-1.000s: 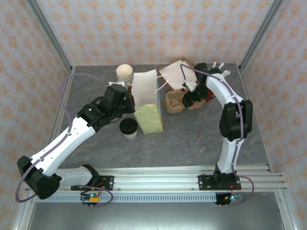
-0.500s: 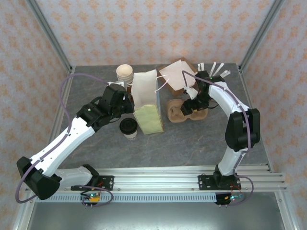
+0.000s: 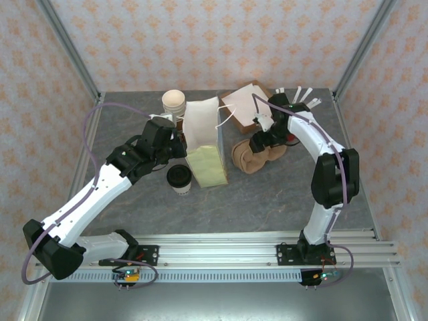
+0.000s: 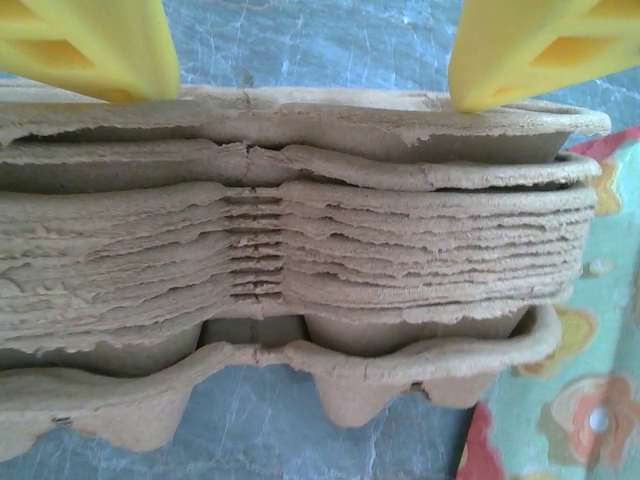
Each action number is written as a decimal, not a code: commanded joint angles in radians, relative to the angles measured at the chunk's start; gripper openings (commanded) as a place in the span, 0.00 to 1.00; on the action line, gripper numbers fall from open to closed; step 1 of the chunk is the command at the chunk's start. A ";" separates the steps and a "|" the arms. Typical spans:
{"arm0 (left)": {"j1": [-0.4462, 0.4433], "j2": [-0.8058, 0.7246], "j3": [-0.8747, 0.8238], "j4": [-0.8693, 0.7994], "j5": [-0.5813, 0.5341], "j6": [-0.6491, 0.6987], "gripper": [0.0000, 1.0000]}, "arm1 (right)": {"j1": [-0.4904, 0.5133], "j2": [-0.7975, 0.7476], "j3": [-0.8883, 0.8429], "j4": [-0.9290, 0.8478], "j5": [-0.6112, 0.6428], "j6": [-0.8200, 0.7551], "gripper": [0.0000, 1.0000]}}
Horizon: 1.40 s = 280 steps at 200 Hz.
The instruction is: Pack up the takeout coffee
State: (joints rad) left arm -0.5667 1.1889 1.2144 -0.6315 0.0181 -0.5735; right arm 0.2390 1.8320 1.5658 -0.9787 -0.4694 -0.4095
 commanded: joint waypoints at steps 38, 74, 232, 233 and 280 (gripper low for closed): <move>0.015 -0.012 -0.018 -0.006 -0.004 0.024 0.00 | 0.006 0.089 0.154 0.048 -0.034 0.060 0.70; 0.020 -0.015 -0.016 -0.011 -0.004 0.026 0.00 | 0.018 0.163 0.262 0.027 -0.030 0.076 0.70; 0.029 0.001 -0.006 -0.005 0.015 0.027 0.00 | 0.020 -0.104 -0.050 0.161 0.090 0.377 0.67; 0.029 0.002 -0.006 -0.004 0.016 0.027 0.00 | 0.019 -0.108 -0.057 0.163 0.090 0.382 0.67; 0.029 0.015 0.007 -0.004 0.031 0.027 0.00 | -0.056 -0.328 -0.403 0.448 -0.008 0.705 0.62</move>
State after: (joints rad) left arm -0.5468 1.1904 1.2144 -0.6315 0.0406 -0.5663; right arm 0.2234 1.5963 1.2980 -0.7399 -0.4400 0.0540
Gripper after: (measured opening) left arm 0.049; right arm 0.645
